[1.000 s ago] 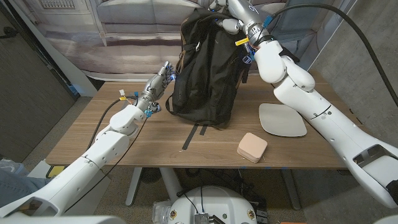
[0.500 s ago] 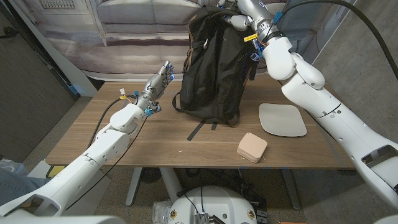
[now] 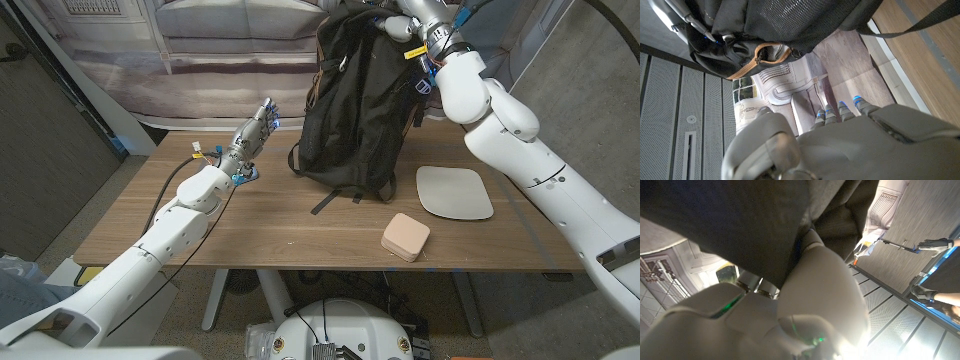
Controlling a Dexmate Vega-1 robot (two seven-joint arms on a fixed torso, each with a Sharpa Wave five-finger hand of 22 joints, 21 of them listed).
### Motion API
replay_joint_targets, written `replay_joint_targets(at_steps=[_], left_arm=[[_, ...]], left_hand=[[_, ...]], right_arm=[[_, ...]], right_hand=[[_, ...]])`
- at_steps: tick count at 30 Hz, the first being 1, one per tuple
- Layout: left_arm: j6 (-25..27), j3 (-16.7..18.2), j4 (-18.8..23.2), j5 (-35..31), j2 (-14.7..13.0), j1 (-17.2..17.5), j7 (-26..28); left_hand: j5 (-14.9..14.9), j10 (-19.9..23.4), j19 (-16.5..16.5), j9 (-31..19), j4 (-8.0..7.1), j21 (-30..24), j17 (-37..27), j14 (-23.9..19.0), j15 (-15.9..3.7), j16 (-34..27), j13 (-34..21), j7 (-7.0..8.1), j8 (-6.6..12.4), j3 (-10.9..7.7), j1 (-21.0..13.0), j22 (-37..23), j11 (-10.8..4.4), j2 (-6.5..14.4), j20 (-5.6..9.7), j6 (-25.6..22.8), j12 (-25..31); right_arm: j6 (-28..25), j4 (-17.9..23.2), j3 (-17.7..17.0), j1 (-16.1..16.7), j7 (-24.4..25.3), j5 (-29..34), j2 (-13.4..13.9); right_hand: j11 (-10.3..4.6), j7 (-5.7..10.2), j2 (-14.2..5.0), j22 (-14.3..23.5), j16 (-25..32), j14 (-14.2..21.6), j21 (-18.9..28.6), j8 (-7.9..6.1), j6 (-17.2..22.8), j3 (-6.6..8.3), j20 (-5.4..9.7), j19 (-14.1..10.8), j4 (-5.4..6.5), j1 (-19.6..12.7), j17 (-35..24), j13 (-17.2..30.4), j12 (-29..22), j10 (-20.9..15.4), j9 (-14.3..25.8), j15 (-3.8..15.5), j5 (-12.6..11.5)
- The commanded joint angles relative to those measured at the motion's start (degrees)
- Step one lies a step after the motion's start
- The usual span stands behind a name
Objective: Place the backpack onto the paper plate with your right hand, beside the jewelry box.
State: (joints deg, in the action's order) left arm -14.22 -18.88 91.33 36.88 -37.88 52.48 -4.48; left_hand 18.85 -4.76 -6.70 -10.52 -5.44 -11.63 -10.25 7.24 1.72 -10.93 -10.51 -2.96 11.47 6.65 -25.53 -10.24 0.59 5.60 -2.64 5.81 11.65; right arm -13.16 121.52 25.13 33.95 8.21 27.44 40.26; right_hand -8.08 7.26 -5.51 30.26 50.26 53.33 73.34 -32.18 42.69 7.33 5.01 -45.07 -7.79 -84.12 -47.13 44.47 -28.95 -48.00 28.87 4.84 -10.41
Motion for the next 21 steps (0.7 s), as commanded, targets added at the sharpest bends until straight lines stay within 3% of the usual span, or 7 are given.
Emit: replay_joint_targets(at_steps=[1,21], left_arm=[[0.1,-0.4,-0.9,0.0,0.3,-0.9,-0.4],[1.1,-1.4,-1.8,-0.7,0.6,-2.9,-0.9]], left_hand=[[0.0,-0.3,0.0,-0.2,-0.15,0.0,-0.3,0.1,0.16,0.1,-0.2,0.02,-0.21,0.46,-0.3,-0.2,0.06,0.2,0.1,0.0,-0.1],[-0.1,-0.3,0.0,-0.2,-0.16,0.0,-0.3,0.1,0.21,0.1,-0.2,0.07,-0.23,0.65,-0.4,-0.2,0.16,0.3,0.09,0.0,0.0]], right_arm=[[-3.1,2.7,-2.4,1.1,-0.9,-1.1,2.1],[-8.6,8.0,-7.9,6.7,0.4,-2.3,6.8]], right_hand=[[-0.16,0.15,-2.0,-0.1,0.3,2.2,0.8,0.53,0.3,-0.09,7.98,0.1,-0.41,-2.6,-0.2,0.4,0.4,-0.4,0.2,8.33,-0.4],[-0.28,0.17,-2.06,-0.6,0.8,2.0,1.9,0.96,0.4,-0.26,7.99,0.7,-0.27,-2.8,0.0,0.8,1.3,-0.8,0.4,8.34,-0.5]])
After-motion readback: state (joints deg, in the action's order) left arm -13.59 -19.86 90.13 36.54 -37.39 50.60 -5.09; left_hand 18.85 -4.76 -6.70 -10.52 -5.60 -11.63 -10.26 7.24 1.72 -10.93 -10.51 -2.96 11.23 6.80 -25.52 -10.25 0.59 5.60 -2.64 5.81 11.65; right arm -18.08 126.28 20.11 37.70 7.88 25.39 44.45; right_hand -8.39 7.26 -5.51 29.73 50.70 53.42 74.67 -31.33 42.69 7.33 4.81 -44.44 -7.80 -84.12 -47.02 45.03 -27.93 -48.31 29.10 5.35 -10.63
